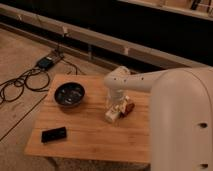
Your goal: Place the bottle in the ceramic bowl
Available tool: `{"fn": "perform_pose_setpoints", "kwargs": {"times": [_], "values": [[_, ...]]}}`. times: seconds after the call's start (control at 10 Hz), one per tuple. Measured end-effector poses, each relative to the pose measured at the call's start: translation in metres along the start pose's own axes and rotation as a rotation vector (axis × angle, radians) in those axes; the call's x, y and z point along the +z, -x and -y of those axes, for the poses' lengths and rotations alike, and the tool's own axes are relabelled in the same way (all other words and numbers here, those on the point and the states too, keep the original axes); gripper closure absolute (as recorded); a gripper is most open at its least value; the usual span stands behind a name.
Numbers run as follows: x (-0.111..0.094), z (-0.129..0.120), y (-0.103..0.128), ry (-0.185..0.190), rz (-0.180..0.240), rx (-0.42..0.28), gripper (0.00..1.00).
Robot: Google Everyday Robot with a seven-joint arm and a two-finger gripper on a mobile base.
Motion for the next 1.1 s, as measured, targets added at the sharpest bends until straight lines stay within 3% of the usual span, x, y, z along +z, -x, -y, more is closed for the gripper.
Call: {"fn": "perform_pose_setpoints", "kwargs": {"times": [0.7,0.9,1.1], "values": [[0.02,-0.002,0.015,-0.006,-0.033,0.025,0.35],[0.023,-0.001,0.014,-0.015,-0.048,0.026,0.46],[0.025,-0.004,0.013,-0.015,-0.061,0.023,0.69]]}}
